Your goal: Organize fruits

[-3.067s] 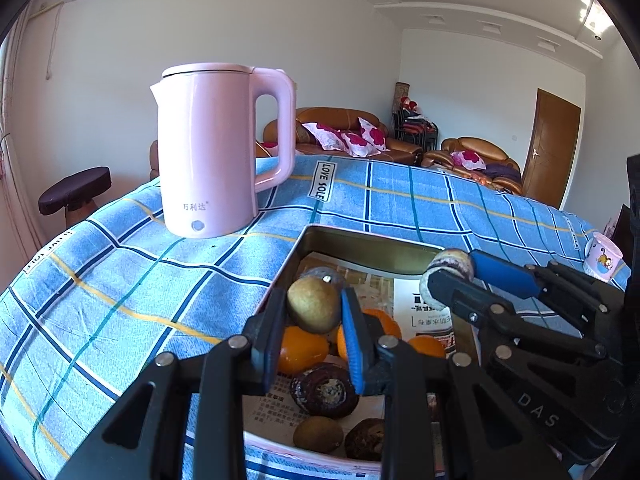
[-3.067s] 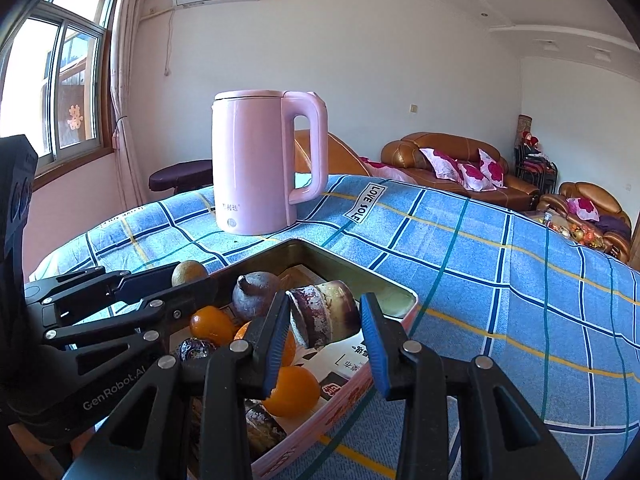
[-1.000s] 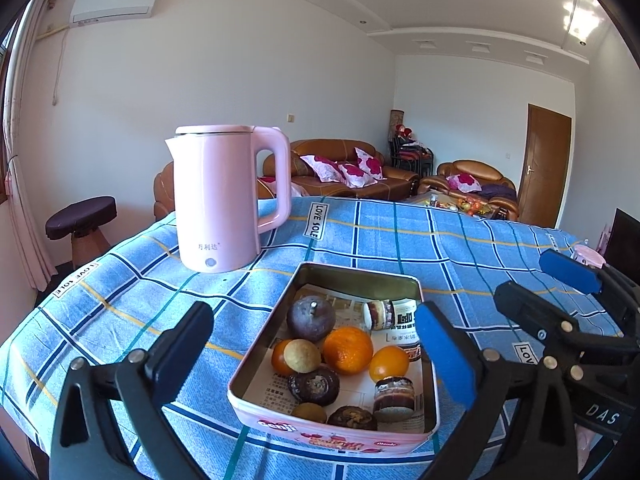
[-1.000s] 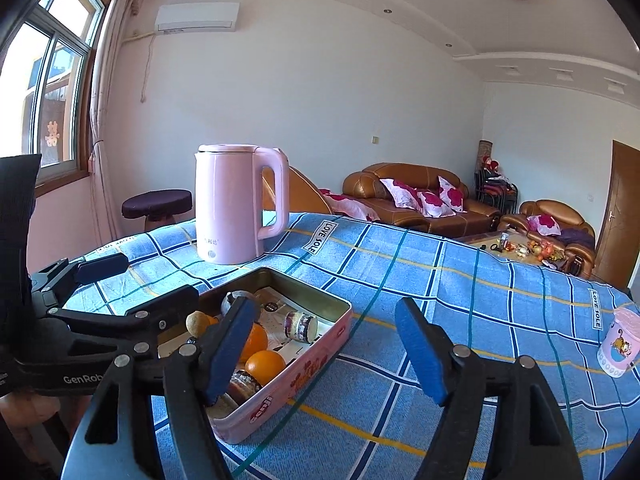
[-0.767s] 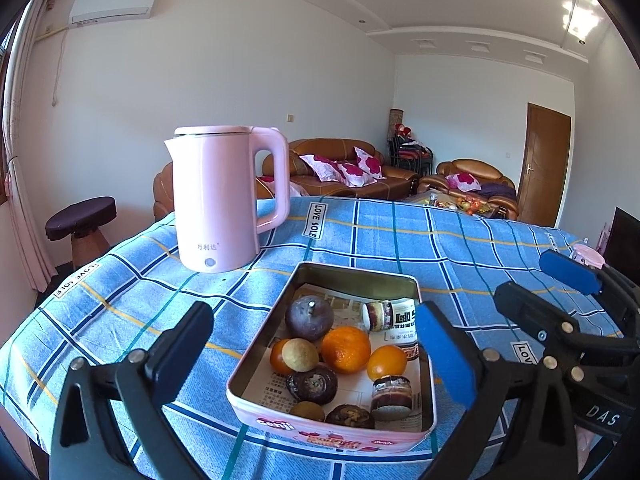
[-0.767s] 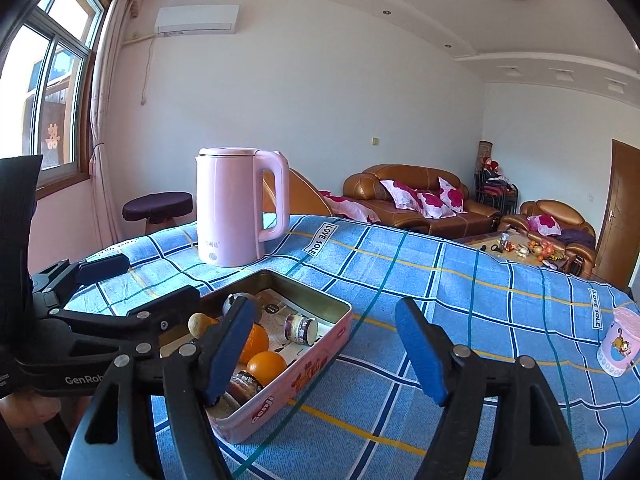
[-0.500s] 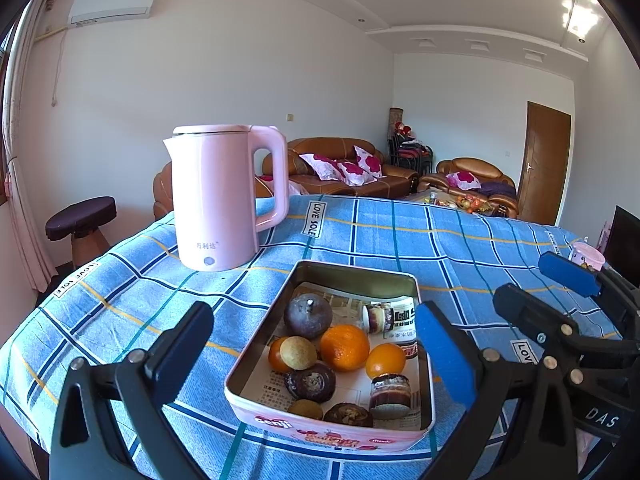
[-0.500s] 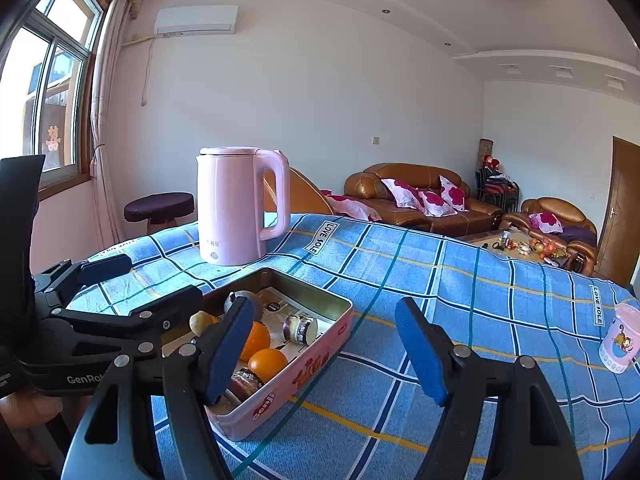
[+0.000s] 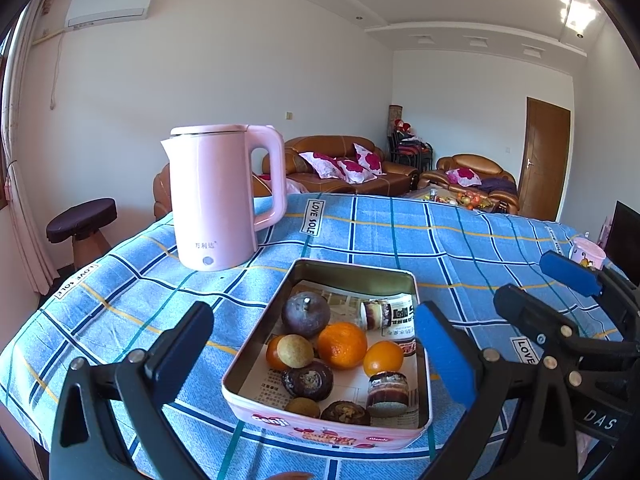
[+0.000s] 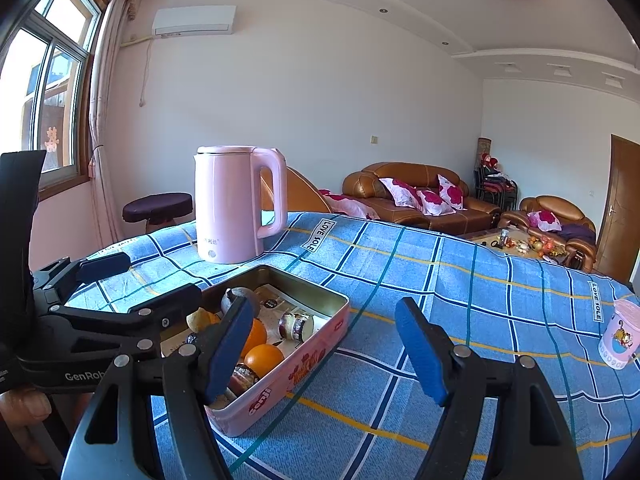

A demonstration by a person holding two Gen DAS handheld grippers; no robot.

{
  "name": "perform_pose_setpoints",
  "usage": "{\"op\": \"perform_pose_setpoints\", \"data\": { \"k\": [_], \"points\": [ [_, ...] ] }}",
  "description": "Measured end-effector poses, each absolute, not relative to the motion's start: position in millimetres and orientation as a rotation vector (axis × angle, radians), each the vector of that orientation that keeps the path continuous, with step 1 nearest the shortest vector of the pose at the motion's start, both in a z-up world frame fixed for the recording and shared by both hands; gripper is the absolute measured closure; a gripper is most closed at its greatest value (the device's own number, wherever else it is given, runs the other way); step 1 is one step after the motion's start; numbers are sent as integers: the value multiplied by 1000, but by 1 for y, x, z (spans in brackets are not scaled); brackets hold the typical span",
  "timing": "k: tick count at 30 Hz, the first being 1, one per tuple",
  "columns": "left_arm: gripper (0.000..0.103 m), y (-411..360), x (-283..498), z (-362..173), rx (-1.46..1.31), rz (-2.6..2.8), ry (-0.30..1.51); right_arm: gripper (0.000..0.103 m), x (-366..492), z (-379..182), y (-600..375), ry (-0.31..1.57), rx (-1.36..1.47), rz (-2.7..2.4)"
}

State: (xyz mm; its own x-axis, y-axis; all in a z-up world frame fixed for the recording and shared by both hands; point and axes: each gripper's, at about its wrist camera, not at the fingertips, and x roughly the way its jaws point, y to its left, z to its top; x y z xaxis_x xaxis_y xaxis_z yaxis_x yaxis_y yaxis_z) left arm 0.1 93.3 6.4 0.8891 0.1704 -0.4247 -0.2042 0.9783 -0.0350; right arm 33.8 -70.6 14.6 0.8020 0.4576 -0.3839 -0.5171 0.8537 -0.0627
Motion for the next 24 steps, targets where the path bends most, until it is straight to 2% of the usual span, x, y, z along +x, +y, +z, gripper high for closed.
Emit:
{"op": "perform_pose_setpoints", "data": {
  "k": [24],
  "points": [
    [0,94,7,-2,-67,212,471,28,34,12,-74,377,-170,520]
  ]
}}
